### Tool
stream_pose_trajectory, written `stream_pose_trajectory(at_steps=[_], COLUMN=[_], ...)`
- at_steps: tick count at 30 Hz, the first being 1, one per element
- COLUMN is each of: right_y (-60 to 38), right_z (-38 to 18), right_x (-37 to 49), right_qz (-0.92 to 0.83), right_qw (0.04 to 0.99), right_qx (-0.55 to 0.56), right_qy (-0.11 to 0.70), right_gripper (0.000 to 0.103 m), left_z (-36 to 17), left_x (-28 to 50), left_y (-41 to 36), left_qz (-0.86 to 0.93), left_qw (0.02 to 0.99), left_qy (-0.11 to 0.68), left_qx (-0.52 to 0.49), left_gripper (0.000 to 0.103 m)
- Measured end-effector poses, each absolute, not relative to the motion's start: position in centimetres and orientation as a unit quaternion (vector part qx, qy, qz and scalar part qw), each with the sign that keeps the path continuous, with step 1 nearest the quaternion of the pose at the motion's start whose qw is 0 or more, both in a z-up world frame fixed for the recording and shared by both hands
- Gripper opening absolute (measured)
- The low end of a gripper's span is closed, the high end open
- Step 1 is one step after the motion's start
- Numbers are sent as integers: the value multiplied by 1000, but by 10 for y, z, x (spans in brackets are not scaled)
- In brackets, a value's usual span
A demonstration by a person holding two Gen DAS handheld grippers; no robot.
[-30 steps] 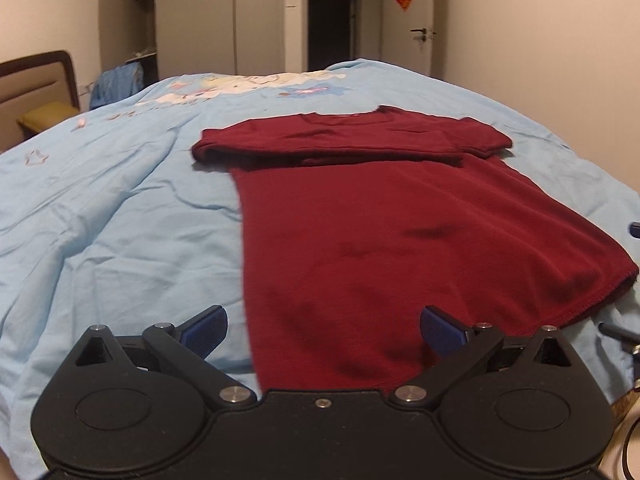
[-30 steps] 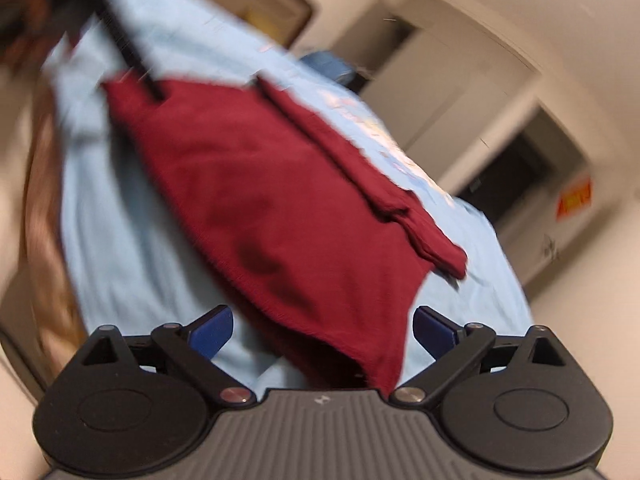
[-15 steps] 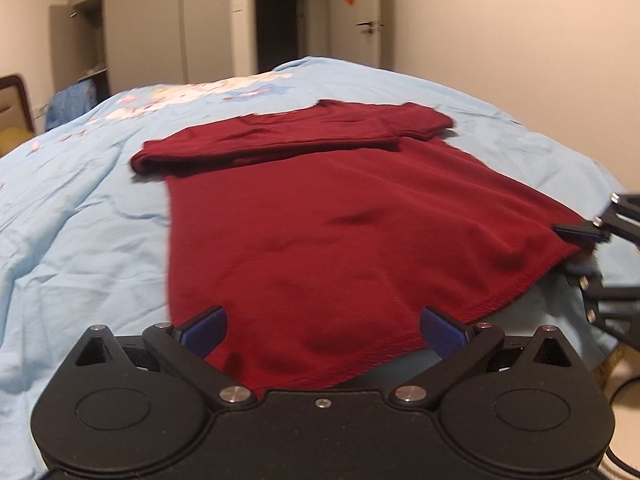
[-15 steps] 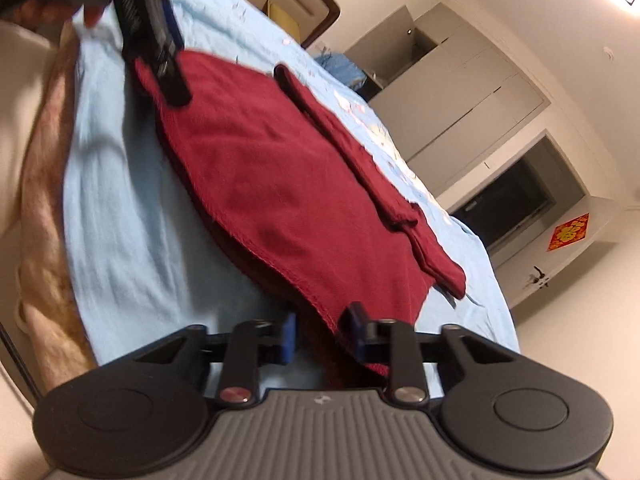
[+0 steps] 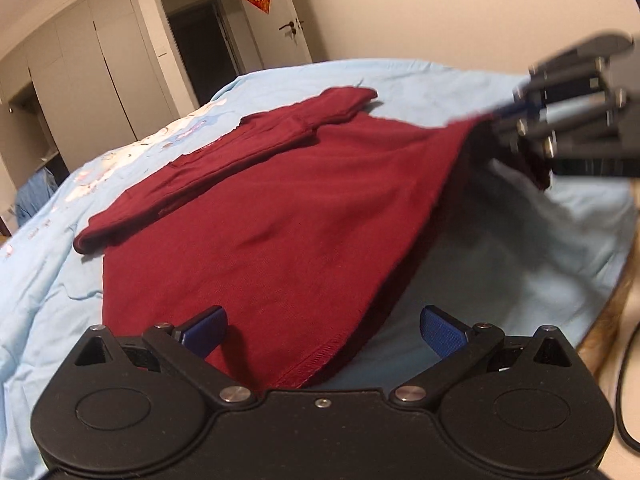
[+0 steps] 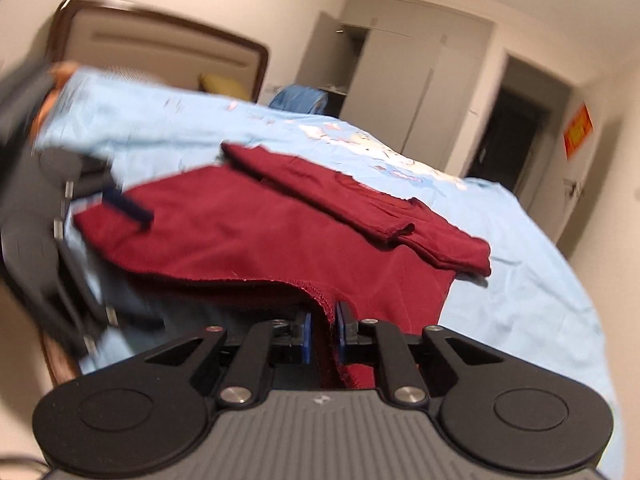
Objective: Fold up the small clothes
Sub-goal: 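Grasp the hem with the left gripper while the right gripper holds it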
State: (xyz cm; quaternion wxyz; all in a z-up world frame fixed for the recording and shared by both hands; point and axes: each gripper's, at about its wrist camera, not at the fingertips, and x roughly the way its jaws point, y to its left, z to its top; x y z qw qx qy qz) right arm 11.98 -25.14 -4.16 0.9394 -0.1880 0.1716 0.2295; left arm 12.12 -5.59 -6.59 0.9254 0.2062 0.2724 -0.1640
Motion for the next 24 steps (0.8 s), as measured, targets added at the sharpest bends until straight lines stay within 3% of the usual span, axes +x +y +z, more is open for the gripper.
stream_pose_trajectory(at_steps=[4,9,18,24], right_y=[-256,-259,-257,-257], right_z=[-34,-31,-33,-31], right_x=[128,132,131,133], right_qz=[232,231,226,224], right_qw=[946,947,948,950], right_qx=[-145,-137,-141,-131], right_qy=[176,175,177,172], right_gripper=[14,14,14,14], left_z=[-69,-67,-54,-52], left_x=[127,131,106,102], left_y=[-63,-53,-14,8], left_qz=[-146,-113,-68,-36], left_qw=[926,933,946,948], left_qy=[274,275,262,280], left_qx=[214,204,177,144], left_gripper=[102,83,62,65])
